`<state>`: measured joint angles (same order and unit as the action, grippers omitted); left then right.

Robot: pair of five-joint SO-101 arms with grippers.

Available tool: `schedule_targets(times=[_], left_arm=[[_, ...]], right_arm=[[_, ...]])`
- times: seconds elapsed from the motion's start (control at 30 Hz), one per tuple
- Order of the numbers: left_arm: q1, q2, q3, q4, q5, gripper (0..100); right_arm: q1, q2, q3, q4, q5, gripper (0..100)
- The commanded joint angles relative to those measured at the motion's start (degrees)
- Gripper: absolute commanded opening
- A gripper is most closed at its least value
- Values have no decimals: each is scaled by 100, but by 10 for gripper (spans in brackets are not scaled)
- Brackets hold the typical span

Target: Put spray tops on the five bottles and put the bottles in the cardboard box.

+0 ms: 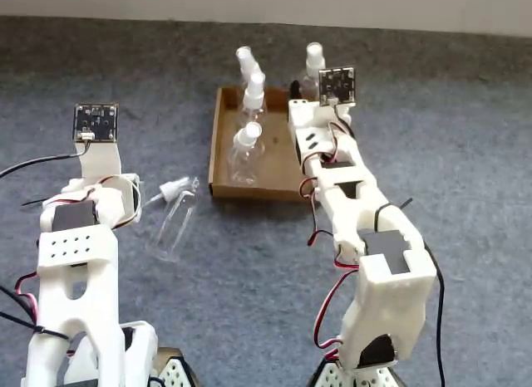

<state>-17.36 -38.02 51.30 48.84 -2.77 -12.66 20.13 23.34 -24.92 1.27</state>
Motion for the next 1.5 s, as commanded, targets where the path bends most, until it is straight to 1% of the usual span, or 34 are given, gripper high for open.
schedule_targets(times=[0.0,0.13,0.27,0.6,0.9,1.3,1.37,1.47], left_arm=[[-48,-75,-22,-97,70,155],[-48,-75,-22,-97,70,155],[-48,-75,-22,-97,70,155],[-48,-75,-22,-97,70,155],[-48,-66,-22,-97,70,155],[-48,-57,-22,-97,70,155],[-48,-48,-22,-97,70,155],[-75,-48,-22,-97,70,155]], right_arm=[[31,-110,-312,-75,-53,242],[31,-119,-347,-4,-53,265],[31,-119,-382,655,-53,267],[22,-752,-585,1191,-44,267],[22,-796,-1402,2018,-44,267],[48,-804,-3389,3837,-53,266],[57,-804,-3873,4435,-79,265],[40,-804,-4813,5780,-88,264]])
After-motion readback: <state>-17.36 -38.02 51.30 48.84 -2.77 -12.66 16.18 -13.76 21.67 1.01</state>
